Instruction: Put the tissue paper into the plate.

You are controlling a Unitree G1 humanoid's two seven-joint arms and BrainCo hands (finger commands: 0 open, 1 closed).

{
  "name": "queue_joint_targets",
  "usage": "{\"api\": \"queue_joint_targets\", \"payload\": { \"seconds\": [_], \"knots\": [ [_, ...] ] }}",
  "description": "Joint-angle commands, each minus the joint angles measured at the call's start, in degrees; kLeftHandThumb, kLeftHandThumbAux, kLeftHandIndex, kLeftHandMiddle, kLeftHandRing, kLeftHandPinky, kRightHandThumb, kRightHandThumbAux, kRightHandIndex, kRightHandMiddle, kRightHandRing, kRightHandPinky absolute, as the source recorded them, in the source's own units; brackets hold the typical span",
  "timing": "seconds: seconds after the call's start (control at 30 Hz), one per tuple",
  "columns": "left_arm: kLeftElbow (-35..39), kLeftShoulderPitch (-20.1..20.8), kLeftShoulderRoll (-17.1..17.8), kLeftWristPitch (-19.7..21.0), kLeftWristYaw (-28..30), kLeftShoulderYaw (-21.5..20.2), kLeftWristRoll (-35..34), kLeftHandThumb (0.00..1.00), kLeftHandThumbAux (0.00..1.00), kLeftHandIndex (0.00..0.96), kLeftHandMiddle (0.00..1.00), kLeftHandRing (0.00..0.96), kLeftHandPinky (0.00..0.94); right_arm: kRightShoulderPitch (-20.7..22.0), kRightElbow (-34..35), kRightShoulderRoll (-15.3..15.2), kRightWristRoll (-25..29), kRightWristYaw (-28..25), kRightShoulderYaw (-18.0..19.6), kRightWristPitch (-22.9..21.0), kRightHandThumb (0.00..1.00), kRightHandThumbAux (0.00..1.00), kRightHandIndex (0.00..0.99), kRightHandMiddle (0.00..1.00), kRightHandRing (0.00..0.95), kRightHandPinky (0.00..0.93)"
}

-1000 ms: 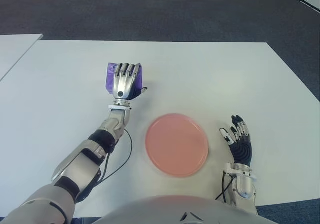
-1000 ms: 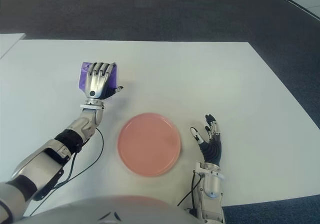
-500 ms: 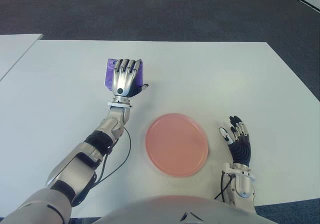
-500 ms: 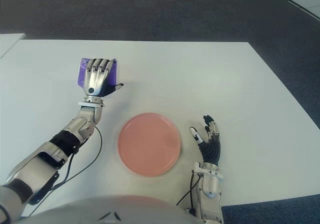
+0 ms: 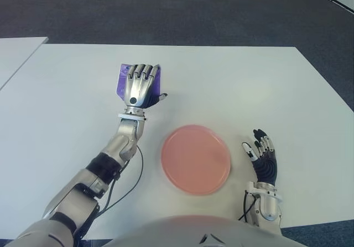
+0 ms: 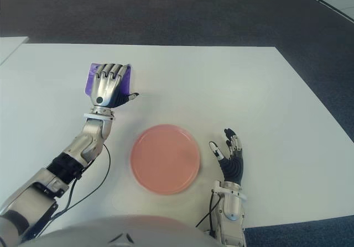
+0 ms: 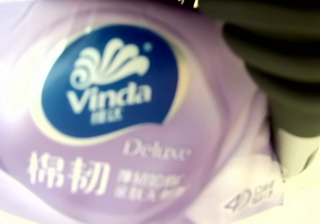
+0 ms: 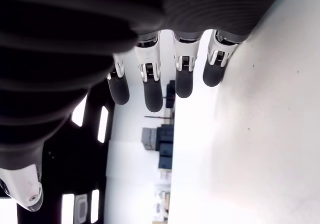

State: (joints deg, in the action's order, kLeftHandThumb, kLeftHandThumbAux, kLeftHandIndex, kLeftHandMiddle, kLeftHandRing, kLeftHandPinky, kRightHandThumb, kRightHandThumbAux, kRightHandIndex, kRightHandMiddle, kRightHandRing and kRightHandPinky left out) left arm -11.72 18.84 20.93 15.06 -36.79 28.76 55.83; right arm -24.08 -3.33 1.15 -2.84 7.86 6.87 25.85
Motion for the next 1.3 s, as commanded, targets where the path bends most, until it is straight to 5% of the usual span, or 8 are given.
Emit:
{"api": "queue_joint_targets", "payload": {
  "seconds": [0.03, 0.67, 1.03, 1.3],
  "knots": [
    [10.0, -4.3, 0.6, 0.6, 5.7, 0.1, 2.6, 0.856, 0.660, 0.414, 0.550, 0.843, 0.843, -1.8, -2.4, 0.8, -0.2, 0.1, -0.4, -1.2, 0.083, 0.582, 0.157, 0.190, 0.092, 0.000],
    [26.4, -14.3, -6.1, -2.6, 14.9, 7.2, 11.8, 0.856, 0.662, 0.409, 0.539, 0.850, 0.834, -2.5, -2.7, 1.2, -0.7, 0.4, -1.0, -1.4, 0.065, 0.591, 0.147, 0.170, 0.076, 0.000],
    [37.1, -23.8, -4.9, -5.9, 20.6, 10.1, 17.9, 0.855, 0.663, 0.405, 0.532, 0.838, 0.838, -2.6, -3.4, 1.9, -2.2, 1.8, -2.2, -1.0, 0.071, 0.582, 0.156, 0.187, 0.096, 0.000],
    [37.6, -26.5, -5.4, -8.6, 22.9, 10.0, 19.0, 0.855, 0.663, 0.405, 0.533, 0.842, 0.840, -2.8, -2.6, 2.3, -3.2, 2.2, -3.5, -2.9, 0.062, 0.597, 0.138, 0.188, 0.108, 0.000]
  ]
}}
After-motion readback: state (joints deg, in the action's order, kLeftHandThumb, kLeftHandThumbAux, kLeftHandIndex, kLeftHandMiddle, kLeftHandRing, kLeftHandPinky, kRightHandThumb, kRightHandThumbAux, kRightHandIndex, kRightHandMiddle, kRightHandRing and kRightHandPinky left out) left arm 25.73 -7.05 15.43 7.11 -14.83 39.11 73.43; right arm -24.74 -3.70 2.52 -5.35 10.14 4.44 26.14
